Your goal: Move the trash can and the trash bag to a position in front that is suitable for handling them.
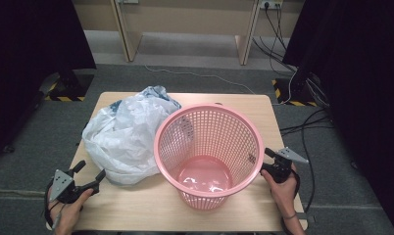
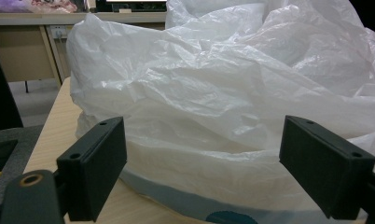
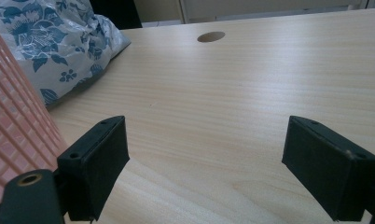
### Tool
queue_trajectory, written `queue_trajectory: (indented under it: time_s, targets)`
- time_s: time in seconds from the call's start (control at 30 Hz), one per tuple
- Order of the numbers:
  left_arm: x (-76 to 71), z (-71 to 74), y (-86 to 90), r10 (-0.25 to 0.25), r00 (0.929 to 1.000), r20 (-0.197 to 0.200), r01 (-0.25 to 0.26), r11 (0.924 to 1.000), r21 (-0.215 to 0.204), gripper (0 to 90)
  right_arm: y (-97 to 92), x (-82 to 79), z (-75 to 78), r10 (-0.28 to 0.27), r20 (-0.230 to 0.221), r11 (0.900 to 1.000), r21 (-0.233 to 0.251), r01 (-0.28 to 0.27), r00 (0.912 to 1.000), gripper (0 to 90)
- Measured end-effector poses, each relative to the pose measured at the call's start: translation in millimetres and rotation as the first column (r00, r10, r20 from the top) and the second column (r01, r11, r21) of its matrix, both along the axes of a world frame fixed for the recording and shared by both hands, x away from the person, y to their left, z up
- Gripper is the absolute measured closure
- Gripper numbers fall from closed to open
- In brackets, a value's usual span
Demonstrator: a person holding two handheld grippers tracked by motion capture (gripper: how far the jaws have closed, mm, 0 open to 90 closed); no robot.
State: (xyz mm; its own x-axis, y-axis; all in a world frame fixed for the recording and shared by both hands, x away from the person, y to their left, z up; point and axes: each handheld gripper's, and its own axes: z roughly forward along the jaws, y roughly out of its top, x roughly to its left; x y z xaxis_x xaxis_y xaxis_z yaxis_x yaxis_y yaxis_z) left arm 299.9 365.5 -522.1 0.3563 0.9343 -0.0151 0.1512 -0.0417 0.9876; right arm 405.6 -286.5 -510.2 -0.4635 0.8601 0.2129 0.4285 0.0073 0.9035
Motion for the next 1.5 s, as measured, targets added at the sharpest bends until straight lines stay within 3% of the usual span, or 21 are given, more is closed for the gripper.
queue_trajectory:
  time_s: [0.13,0.3,0.4,0.57,0.67,0.87,0.97,1.13,1.5]
  targets:
    - [-1.2,1.3,0.7,-0.001,1.0,-0.009,0.001,1.0,-0.008,14.9,-0.2,0.0,0.0,-0.001,0.0,1.0,0.002,0.001,1.0,14.8]
    - [-4.1,7.1,0.2,-0.007,0.9999,0.011,0.008,0.9995,-0.03,14.8,-0.3,0.2,0.1,-0.002,-0.004,1.0,0.004,0.002,1.0,14.7]
    - [-5.4,13.9,-7.1,-0.042,0.9987,0.031,0.043,0.9977,-0.053,14.7,-0.2,0.1,0.0,-0.002,-0.003,1.0,0.004,0.002,1.0,14.7]
    - [-5.3,21.7,-18.5,-0.079,0.9959,0.044,0.081,0.9952,-0.055,14.6,0.0,0.1,0.0,-0.003,-0.001,1.0,0.0,0.003,1.0,14.7]
    - [-3.4,27.4,-29.8,-0.108,0.9934,0.039,0.11,0.9932,-0.039,14.7,0.2,0.2,0.0,-0.002,-0.002,1.0,-0.002,0.002,1.0,14.7]
    - [4.5,28.7,-40.7,-0.115,0.9933,0.011,0.115,0.9933,-0.012,15.1,0.3,0.3,0.0,-0.003,-0.002,1.0,-0.003,0.003,1.0,14.7]
    - [13.6,26.4,-46.8,-0.105,0.9942,-0.027,0.105,0.9943,0.016,15.2,0.4,0.0,0.1,-0.002,0.0,1.0,-0.005,0.002,1.0,14.7]
    - [25.8,26.7,-50.1,-0.077,0.9955,-0.054,0.08,0.9956,0.05,15.9,0.2,0.3,0.0,-0.003,-0.002,1.0,-0.002,0.003,1.0,14.7]
    - [48.1,25.4,-51.4,-0.048,0.9957,-0.078,0.054,0.996,0.071,16.6,0.0,0.0,0.0,-0.003,-0.001,1.0,0.001,0.003,1.0,14.7]
